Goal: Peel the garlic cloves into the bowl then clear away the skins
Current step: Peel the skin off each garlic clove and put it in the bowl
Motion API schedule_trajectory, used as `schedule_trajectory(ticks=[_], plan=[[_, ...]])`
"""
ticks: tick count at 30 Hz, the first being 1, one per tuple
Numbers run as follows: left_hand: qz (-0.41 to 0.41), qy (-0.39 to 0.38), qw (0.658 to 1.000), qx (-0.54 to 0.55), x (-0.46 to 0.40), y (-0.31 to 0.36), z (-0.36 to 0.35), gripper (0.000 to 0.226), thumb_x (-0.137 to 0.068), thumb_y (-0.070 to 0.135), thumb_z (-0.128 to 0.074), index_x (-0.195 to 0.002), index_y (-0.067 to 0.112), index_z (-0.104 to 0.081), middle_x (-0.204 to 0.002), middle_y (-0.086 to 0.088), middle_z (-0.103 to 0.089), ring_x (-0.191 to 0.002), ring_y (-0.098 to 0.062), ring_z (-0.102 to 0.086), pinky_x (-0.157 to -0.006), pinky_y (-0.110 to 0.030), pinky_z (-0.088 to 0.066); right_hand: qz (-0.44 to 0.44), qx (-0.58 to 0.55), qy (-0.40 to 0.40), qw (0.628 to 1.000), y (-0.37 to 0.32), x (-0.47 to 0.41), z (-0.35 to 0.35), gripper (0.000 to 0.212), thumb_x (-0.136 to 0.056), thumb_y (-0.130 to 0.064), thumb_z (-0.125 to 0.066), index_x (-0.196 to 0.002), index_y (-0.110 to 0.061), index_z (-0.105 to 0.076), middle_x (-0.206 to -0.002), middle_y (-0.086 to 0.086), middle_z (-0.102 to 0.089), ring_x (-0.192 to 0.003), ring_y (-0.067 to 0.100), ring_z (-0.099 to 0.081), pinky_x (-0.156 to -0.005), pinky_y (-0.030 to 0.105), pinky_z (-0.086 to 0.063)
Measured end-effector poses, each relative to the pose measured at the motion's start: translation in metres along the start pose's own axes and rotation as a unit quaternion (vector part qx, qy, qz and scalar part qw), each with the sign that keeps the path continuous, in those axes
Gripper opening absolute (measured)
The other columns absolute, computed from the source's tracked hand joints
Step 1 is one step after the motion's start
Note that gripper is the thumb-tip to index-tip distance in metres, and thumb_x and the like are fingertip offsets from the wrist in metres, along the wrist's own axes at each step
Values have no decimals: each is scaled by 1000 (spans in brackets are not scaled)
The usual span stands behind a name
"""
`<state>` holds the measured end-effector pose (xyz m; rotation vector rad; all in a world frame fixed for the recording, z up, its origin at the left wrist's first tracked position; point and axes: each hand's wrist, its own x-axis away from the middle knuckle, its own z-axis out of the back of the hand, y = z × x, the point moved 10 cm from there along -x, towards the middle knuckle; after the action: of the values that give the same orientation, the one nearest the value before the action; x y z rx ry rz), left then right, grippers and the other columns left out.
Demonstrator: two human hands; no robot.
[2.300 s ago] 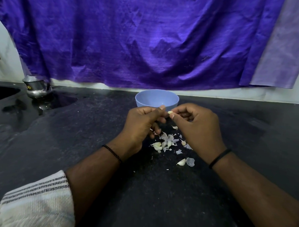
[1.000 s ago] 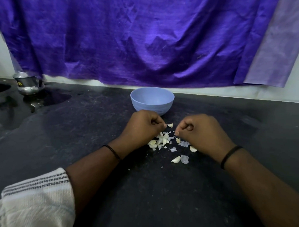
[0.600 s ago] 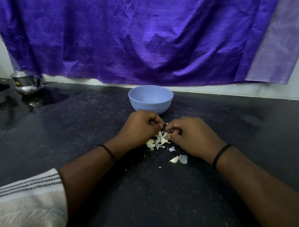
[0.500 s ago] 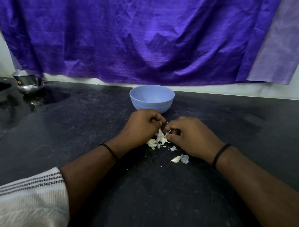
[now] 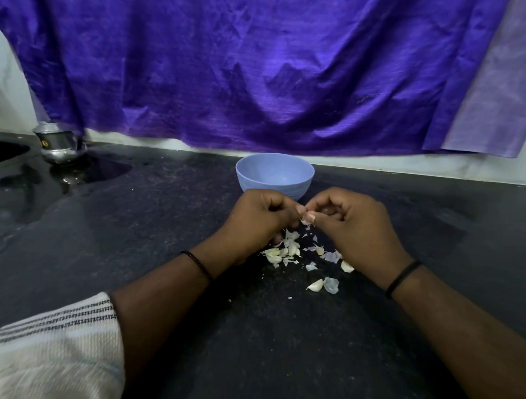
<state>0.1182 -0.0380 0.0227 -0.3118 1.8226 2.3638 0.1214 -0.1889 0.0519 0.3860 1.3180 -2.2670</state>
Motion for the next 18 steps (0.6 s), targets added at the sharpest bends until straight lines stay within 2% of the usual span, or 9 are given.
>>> schedule_trajectory(ticks=[2,4,7,10,13,18], plan=[[14,-13,999,32,1,-1,-3,11,-92,13,-68,-90,5,-75,-79,-15,-72,-43,-10,-48,-38,-17,-34,-9,-41,3,999,0,0,1,11,-82,-12,-80,-87,-19,-74,-73,-9,-73,-66,-2,-66,-61,10,-49],[22,-18,997,66,2,-1,-4,8,-90,9,-69,-92,5,-76,-73,-11,-72,-43,-10,-47,-37,-18,-33,-14,-77,-1,997,0,1,-1,15,-81,-7,-80,-89,-18,-73,-79,-3,-75,-72,5,-71,-66,17,-55],[26,-3,995,94,2,-1,-1,9,-85,5,-73,-94,3,-76,-62,-2,-69,-41,-9,-48,-37,-18,-33,-26,-132,-12,991,-1,3,-5,26,-79,2,-78,-89,-21,-70,-82,-2,-76,-75,8,-72,-70,19,-55],[15,18,995,98,2,2,4,17,-82,2,-75,-98,1,-75,-61,-1,-70,-40,-10,-50,-37,-19,-35,-37,-140,-8,989,0,2,-7,30,-81,5,-74,-92,-22,-68,-85,-4,-77,-82,20,-74,-75,33,-60],[-4,27,996,87,2,5,5,18,-81,1,-76,-99,4,-75,-64,-6,-71,-42,-13,-52,-37,-21,-37,-53,-165,-12,985,2,2,-10,32,-83,8,-71,-99,-18,-64,-88,-1,-78,-85,30,-73,-80,45,-59],[-27,48,996,75,1,7,10,7,-81,3,-77,-87,7,-76,-75,-26,-69,-48,-18,-54,-39,-21,-40,-90,-234,-3,968,8,2,-10,32,-83,6,-72,-105,-14,-60,-93,11,-76,-87,28,-74,-80,40,-62]])
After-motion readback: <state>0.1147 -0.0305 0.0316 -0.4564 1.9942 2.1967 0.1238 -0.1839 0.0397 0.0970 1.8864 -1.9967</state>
